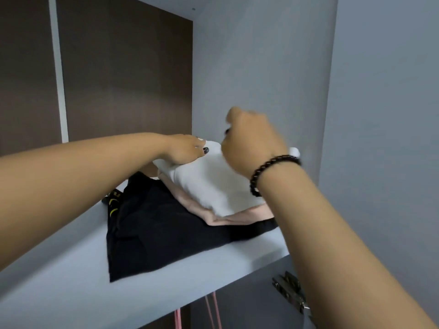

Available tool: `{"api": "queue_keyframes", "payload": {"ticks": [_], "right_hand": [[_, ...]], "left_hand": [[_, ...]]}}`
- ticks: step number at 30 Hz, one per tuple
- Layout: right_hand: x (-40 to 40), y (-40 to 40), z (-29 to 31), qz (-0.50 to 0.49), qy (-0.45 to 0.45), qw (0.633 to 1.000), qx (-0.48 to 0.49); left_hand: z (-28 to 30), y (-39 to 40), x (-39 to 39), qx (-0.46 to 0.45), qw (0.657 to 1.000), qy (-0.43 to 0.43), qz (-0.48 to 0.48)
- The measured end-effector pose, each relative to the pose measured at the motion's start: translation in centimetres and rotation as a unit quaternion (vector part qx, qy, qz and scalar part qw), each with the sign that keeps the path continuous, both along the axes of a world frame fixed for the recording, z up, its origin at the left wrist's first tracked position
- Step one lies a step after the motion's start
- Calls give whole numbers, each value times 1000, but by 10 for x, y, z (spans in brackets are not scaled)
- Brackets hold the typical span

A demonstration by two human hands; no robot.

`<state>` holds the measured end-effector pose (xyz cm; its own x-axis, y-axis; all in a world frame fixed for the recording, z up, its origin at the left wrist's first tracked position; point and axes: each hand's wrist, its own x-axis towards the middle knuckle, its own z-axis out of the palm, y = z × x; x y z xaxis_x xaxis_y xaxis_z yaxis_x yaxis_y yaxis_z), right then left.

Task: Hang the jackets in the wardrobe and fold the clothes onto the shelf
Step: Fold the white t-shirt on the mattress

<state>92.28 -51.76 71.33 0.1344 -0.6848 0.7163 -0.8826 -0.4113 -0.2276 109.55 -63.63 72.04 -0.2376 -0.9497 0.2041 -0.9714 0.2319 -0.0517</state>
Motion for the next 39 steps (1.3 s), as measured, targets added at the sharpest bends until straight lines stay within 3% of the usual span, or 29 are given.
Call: {"api": "queue_keyframes", "payload": {"ticks": [3, 5, 9, 16, 22, 30, 39], "right_hand": [[8, -35, -31, -22, 111, 982, 150], [3, -46, -55, -28, 109, 977, 180], [-5, -50, -85, 12, 39, 984, 171], [-9, -49, -88, 32, 9, 986, 165], [-17, -36, -90, 59, -65, 992, 87], [-48, 5, -87, 169, -272, 946, 58], [-96, 78, -87, 157, -300, 941, 11]], "left_hand": [[-13, -3, -4, 10, 1000, 20, 14], [-25, -10, -1, 42, 997, 69, 17], [-43, -29, 10, 73, 989, 125, 7], [-40, 4, -8, 32, 993, 103, 56], [-27, 53, -27, 5, 993, 89, 77], [-14, 143, -52, -86, 985, 106, 109], [-17, 220, -85, -137, 978, 139, 77]]}}
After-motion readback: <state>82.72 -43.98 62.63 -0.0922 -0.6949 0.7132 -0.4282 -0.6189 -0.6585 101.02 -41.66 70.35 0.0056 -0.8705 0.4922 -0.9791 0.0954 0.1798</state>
